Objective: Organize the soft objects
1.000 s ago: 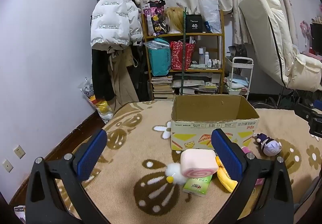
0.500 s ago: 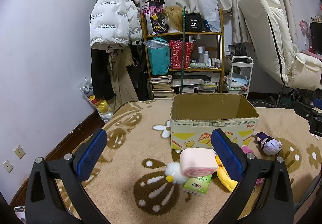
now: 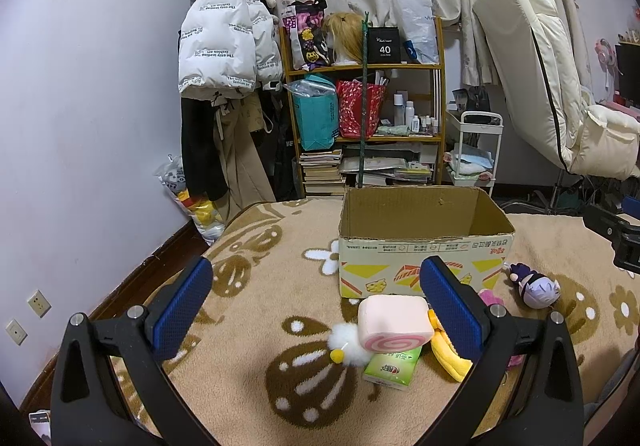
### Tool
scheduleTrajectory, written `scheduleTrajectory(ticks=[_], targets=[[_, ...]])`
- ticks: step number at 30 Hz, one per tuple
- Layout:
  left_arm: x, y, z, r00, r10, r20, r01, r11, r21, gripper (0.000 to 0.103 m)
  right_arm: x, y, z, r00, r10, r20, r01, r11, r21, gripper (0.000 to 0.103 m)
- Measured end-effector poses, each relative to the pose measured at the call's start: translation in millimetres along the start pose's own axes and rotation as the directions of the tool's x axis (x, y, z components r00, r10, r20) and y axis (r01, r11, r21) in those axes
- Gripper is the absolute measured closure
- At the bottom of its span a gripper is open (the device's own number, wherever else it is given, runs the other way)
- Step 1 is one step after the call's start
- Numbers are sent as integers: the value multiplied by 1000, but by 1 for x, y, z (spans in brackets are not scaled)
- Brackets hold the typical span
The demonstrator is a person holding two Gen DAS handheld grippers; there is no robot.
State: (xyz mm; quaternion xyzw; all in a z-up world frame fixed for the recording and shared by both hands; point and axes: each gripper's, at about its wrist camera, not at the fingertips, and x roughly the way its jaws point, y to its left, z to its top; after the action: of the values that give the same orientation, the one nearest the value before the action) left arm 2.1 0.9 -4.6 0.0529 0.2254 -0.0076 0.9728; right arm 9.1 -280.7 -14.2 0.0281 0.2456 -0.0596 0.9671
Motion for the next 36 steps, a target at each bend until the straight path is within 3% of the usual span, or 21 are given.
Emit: scheduleTrajectory(ticks=[36], targets=[[2,-3,-5,1000,4,2,-4,1000,6,1,0,-1,-1,1000,-2,3,2,1000,2,0]])
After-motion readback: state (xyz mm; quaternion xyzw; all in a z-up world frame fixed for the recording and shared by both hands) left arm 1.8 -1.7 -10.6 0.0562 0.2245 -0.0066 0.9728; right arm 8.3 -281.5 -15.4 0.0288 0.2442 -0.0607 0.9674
